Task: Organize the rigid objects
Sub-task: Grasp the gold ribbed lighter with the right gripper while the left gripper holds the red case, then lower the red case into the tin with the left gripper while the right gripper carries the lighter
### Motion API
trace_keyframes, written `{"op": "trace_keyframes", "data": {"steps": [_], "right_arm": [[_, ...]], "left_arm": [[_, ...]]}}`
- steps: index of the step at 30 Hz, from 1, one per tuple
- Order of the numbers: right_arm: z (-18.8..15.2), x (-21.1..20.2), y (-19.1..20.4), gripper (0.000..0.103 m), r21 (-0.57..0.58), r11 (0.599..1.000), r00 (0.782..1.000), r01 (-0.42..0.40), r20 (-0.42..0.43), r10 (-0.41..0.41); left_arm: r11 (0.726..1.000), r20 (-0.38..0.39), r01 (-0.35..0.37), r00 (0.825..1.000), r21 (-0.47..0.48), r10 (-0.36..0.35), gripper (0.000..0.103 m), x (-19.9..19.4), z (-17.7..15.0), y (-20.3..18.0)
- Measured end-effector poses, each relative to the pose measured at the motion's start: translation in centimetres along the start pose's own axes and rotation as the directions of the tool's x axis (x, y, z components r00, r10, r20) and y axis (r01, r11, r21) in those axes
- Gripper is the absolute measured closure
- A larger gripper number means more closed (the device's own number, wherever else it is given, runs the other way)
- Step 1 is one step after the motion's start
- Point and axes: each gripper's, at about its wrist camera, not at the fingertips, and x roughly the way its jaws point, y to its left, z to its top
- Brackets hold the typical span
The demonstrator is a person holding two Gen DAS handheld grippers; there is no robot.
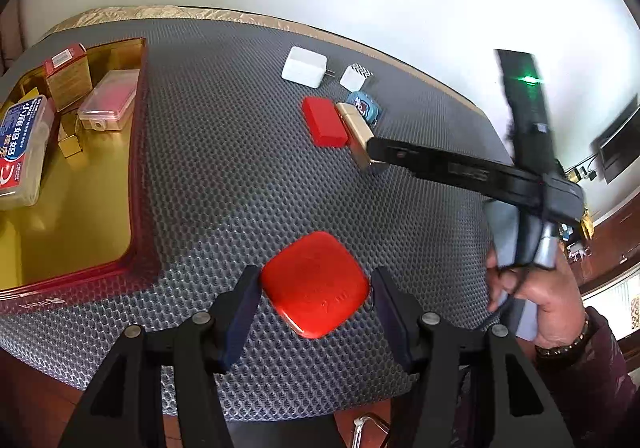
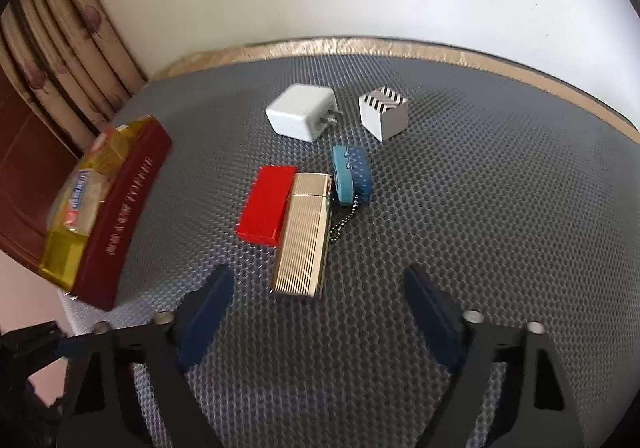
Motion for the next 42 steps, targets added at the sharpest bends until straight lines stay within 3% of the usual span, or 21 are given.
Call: {"op": "trace_keyframes", "data": {"steps": [2,8,11,12,16,28,35,38,42], "right_arm": [[0.2,1.0,0.3,0.037,0.004,1.0,1.0,0.005,-0.026,-0.005],[1.1,2.6,1.0,0.04,-0.005,1.0,0.998,0.022,-0.052,-0.022],[1.5,3.3,1.9,0.072,-0.047,0.998,0.996,0.049,-0.067,-0.052],[1.6,3.5,2.2,0.075,-0.056,0.997,0.996,0.057,-0.072,-0.061],[1.7,3.5,2.5,0.075,-0.058,0.998,0.997,0.026,-0.075,-0.03],[-3.9,-1.1,-2.3,0.075,0.101,0.992,0.996,-0.081,-0.036,0.085],[-5.5,-2.2,-3.0,0.075,0.159,0.98,0.992,-0.116,-0.021,0.121],[-5.9,-2.6,-3.3,0.075,0.176,0.976,0.991,-0.126,-0.015,0.13],[-6.0,-3.0,-3.5,0.075,0.183,0.974,0.99,-0.132,-0.016,0.137]], "left_arm": [[1.0,-0.002,0.013,1.0,-0.004,-0.013,0.045,-0.1,0.1,0.1],[1.0,-0.013,0.03,0.999,0.002,-0.03,0.045,0.1,0.0,0.1],[0.999,-0.018,0.032,0.999,-0.003,-0.032,0.045,0.3,0.1,0.2],[0.999,-0.02,0.034,0.999,-0.007,-0.034,0.045,0.3,0.1,0.3],[0.999,-0.022,0.04,0.999,-0.02,-0.041,0.045,0.0,0.0,0.5],[0.998,0.051,0.054,0.997,-0.026,-0.053,0.045,-4.7,1.3,0.8],[0.993,0.103,-0.12,0.987,-0.022,0.121,0.045,-8.2,3.5,5.5],[0.982,0.098,-0.189,0.977,-0.03,0.191,0.045,-7.7,4.7,7.8],[0.974,0.078,-0.219,0.972,-0.052,0.222,0.045,-5.9,6.0,10.4]]}}
